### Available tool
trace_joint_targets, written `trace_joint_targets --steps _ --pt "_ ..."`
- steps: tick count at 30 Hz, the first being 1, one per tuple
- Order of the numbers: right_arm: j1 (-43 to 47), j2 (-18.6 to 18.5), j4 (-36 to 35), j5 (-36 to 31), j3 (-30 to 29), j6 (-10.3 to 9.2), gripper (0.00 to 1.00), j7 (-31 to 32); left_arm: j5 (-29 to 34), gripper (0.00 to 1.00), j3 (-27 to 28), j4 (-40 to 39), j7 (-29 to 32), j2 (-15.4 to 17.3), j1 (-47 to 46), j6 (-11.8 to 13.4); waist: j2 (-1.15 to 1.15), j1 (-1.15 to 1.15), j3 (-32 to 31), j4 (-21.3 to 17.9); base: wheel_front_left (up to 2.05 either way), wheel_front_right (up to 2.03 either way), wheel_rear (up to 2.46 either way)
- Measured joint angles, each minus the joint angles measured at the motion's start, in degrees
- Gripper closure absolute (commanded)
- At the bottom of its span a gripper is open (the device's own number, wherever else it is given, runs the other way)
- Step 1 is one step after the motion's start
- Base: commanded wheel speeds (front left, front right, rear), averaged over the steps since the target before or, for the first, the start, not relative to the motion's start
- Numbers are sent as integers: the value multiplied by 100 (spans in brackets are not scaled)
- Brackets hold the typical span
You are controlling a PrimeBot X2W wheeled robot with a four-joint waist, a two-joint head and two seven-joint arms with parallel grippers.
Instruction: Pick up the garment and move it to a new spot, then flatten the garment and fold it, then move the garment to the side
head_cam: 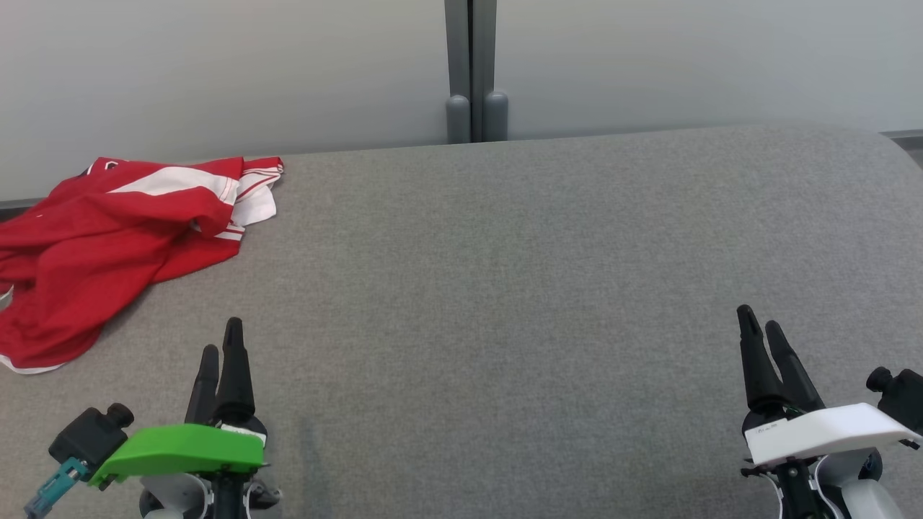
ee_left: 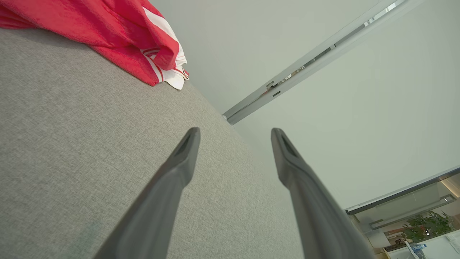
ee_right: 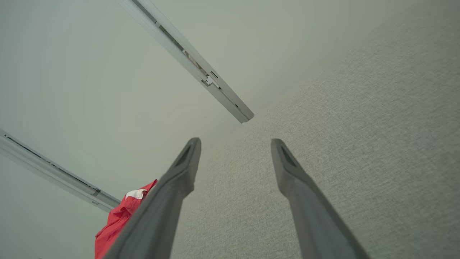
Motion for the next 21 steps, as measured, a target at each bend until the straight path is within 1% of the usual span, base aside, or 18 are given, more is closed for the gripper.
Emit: trace_joint_targets --steps 9,21 --pt "89 62 37 -972 10 0 0 -99 783 0 -148 47 -158 5 138 18 0 0 0 3 0 0 0" --pt "116 113 140 -1916 -19 0 0 -213 1616 0 -272 225 -354 10 173 21 0 0 5 12 0 0 0"
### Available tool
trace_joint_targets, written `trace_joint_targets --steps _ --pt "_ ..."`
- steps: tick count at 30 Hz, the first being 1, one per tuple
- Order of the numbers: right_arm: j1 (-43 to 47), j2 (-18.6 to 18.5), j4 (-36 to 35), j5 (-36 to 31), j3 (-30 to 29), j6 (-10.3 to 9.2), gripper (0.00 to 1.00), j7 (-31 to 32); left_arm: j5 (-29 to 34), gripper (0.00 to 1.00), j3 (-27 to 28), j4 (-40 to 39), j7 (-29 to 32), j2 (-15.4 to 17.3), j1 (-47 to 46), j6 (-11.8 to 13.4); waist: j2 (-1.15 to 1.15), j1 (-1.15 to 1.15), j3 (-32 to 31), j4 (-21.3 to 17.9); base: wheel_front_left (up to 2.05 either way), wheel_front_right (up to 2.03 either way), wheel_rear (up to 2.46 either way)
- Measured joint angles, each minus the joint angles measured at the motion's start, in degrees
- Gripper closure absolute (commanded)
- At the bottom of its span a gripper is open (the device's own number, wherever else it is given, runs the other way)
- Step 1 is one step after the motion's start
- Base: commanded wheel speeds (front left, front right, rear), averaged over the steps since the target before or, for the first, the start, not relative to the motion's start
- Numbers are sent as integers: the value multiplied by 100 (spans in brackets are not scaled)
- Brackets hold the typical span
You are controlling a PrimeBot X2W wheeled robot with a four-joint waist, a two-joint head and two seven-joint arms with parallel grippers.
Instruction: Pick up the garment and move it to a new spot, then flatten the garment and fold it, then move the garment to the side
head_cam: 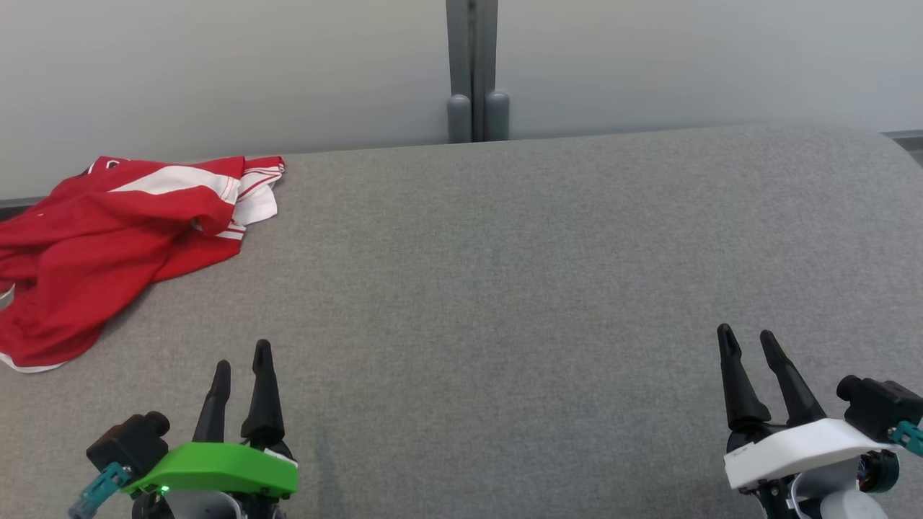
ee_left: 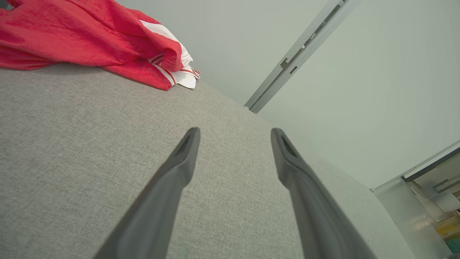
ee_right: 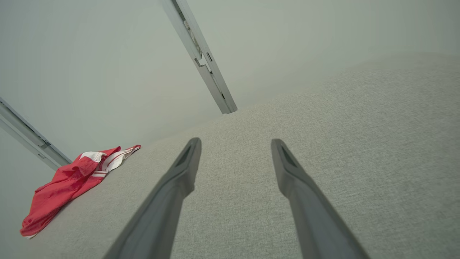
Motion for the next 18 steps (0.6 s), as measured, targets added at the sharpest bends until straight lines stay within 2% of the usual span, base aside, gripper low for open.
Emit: trace_joint_targets --steps 18 --pt "17 62 13 -1211 -5 1 0 -163 940 0 -130 192 -252 7 4 -41 0 0 20 4 0 0 0"
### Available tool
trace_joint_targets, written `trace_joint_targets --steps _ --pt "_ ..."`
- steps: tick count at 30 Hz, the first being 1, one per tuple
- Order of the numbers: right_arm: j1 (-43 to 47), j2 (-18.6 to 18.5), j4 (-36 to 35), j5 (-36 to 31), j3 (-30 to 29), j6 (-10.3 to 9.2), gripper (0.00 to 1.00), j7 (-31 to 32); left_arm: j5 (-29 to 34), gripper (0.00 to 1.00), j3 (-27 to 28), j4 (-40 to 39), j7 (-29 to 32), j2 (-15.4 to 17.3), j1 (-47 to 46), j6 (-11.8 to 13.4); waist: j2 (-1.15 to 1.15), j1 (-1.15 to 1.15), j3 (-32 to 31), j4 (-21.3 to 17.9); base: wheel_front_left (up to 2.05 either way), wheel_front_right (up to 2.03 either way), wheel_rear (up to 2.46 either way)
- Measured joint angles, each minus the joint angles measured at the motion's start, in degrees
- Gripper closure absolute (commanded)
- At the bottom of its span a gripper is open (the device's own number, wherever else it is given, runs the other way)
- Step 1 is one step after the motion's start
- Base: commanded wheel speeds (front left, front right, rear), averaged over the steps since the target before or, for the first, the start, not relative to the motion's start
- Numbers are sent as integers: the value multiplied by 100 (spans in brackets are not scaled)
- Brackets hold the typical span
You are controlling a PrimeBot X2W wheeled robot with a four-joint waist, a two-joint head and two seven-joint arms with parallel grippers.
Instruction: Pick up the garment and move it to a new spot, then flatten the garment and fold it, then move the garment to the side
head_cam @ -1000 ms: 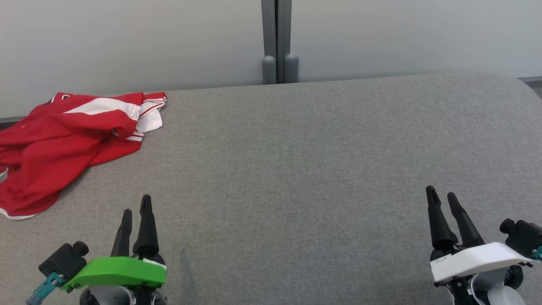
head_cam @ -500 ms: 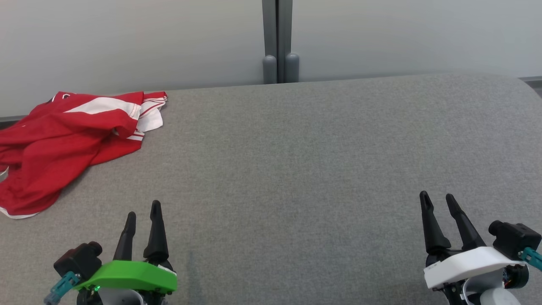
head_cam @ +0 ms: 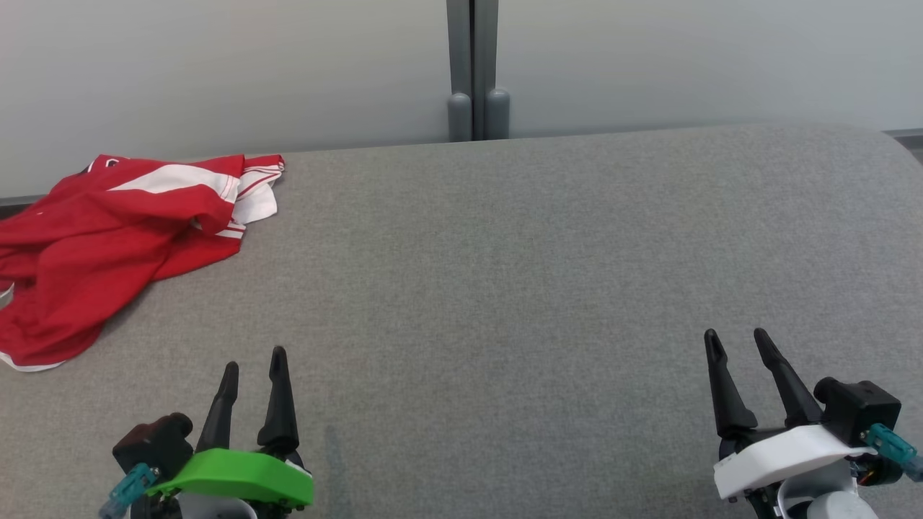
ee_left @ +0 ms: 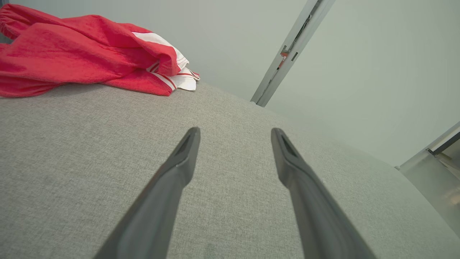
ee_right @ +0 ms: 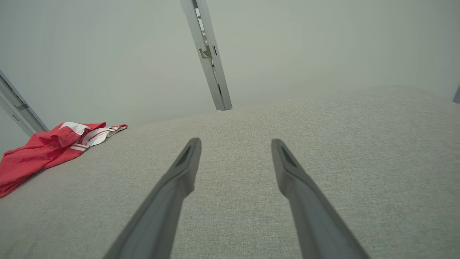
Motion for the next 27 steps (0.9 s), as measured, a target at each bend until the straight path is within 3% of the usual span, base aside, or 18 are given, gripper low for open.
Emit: trace_joint_targets --steps 27 --pt "53 100 81 -1341 -90 0 0 -213 882 0 -109 333 -326 11 14 -44 0 0 17 12 0 0 0"
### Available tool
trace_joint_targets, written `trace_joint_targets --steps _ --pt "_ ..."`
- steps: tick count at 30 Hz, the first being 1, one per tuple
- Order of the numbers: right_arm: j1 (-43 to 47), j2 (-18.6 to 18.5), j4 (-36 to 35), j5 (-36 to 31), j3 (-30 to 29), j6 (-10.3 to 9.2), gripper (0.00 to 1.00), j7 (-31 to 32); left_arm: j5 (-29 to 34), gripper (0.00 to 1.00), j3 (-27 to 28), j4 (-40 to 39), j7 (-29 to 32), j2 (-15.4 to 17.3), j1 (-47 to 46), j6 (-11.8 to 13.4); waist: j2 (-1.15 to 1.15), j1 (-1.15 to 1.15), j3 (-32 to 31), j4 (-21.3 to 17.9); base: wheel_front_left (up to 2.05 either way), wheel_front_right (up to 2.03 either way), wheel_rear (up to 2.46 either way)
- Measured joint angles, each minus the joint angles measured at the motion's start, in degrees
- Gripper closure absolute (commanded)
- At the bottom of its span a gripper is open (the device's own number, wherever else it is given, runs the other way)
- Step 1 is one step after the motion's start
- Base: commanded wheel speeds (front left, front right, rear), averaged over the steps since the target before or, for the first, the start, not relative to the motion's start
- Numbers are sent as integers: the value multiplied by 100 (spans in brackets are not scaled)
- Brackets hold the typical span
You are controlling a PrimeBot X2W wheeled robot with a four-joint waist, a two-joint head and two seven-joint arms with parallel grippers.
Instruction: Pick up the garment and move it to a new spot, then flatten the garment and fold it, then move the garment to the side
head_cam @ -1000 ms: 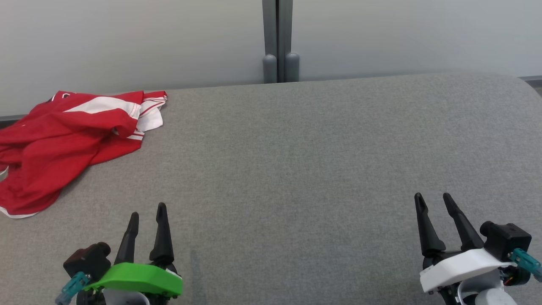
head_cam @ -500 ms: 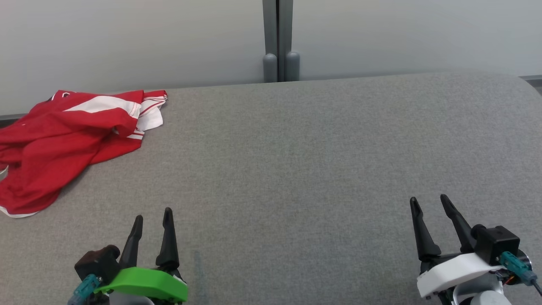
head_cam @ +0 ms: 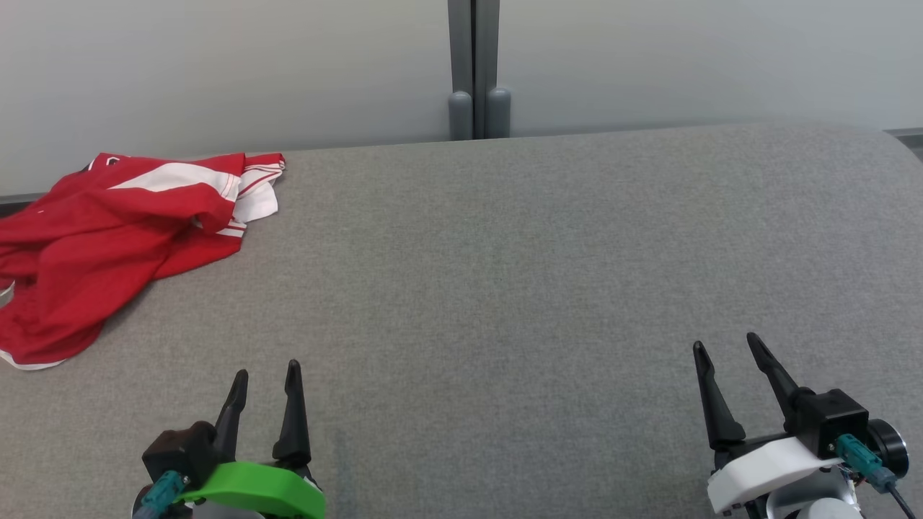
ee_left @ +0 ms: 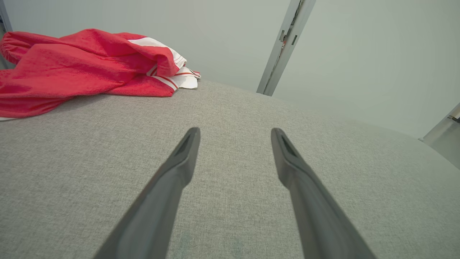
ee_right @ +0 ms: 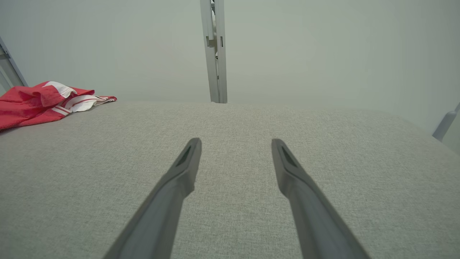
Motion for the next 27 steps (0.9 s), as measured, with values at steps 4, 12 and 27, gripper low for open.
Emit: trace_joint_targets --steps 4,12,27 --pt "3 13 1 -183 -8 1 0 -18 137 0 -30 48 -48 2 0 -20 0 0 0 2 0 0 0" --pt "18 34 -11 -488 -22 1 0 -68 364 0 -77 132 -122 5 0 -23 0 0 8 10 0 0 0" --pt "19 43 -18 -516 -36 1 0 -100 500 0 -46 197 -165 8 -1 -29 0 0 22 34 0 0 0"
